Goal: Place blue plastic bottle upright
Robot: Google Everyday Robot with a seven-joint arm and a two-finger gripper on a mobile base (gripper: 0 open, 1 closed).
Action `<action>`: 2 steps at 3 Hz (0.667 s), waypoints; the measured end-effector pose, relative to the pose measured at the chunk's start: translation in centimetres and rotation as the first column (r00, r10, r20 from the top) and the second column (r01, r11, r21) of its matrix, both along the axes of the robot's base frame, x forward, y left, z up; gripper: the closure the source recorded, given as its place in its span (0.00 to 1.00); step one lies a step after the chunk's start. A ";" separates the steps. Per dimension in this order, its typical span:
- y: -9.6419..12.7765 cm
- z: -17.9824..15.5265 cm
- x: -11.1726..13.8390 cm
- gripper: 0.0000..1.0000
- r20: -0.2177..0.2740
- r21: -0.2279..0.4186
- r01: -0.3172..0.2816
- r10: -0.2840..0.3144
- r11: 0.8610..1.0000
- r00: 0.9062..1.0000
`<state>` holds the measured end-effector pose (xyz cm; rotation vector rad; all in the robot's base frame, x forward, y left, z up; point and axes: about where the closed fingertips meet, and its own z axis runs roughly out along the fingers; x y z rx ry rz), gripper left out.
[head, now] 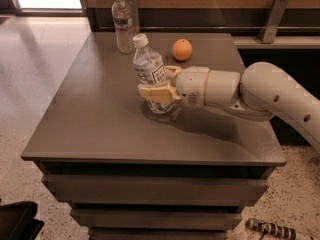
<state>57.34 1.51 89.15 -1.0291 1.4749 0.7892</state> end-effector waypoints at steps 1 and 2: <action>-0.5 -0.5 -1.6 1.00 0.018 0.060 -0.022 0.021 0.998 1.000; -0.3 -0.3 -1.9 1.00 0.016 0.055 -0.015 0.014 0.998 1.000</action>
Offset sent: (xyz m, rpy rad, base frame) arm -0.0268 -0.0118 -0.0064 0.0885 -0.0332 0.0226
